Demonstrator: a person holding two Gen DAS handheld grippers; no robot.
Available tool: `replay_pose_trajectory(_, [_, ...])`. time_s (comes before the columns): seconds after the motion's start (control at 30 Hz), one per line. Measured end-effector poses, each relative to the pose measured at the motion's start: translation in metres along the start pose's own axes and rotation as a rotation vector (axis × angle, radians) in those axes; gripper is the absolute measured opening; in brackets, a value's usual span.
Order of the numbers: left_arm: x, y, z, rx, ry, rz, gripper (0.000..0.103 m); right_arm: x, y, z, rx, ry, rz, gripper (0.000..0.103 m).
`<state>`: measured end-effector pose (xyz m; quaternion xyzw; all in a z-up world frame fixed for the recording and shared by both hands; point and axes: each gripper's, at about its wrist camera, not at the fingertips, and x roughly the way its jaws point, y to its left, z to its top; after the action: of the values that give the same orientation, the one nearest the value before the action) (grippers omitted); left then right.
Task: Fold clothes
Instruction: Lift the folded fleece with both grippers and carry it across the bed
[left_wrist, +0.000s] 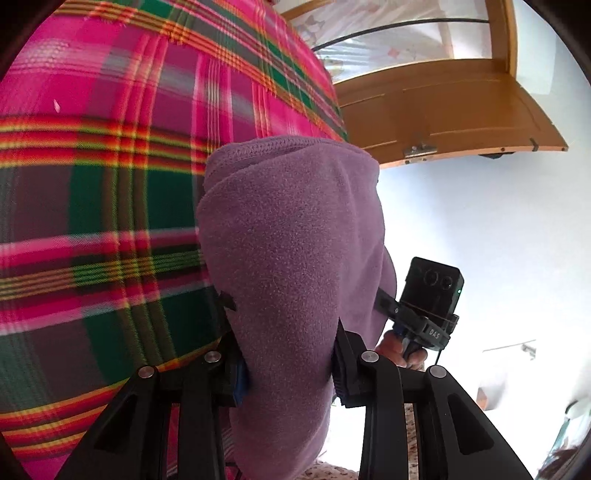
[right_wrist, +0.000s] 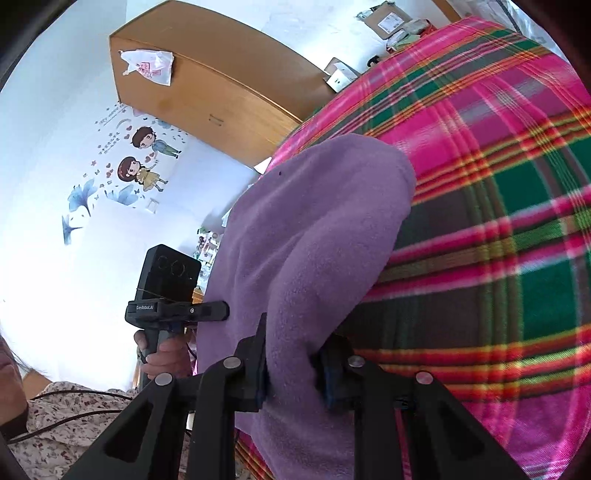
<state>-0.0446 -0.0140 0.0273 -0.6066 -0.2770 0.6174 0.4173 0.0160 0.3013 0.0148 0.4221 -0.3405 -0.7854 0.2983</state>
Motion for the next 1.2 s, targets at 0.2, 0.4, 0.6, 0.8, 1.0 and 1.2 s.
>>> replay_pose_trajectory(0.2, [-0.019,0.009,0.018,-0.010,-0.023,0.000,0.036,0.013,0.007,0.009,-0.014,0.004,0.019,0.022])
replay_pose_trajectory(0.4, [-0.041,0.015,0.035,-0.003,-0.061,0.017,0.036,0.031,0.014,0.021,-0.025,0.014,0.043,0.022])
replay_pose_trajectory(0.6, [-0.066,0.029,0.042,-0.025,-0.101,0.033,0.036,0.055,0.020,0.034,-0.031,0.022,0.066,0.022])
replay_pose_trajectory(0.8, [-0.085,0.042,0.054,-0.036,-0.138,0.062,0.036,0.081,0.021,0.044,-0.023,0.034,0.078,0.022])
replay_pose_trajectory(1.0, [-0.097,0.055,0.061,-0.050,-0.175,0.067,0.036,0.095,0.023,0.049,-0.018,0.045,0.086,0.022])
replay_pose_trajectory(1.2, [-0.109,0.069,0.070,-0.055,-0.196,0.076,0.036,0.096,0.024,0.050,-0.012,0.045,0.089,0.022])
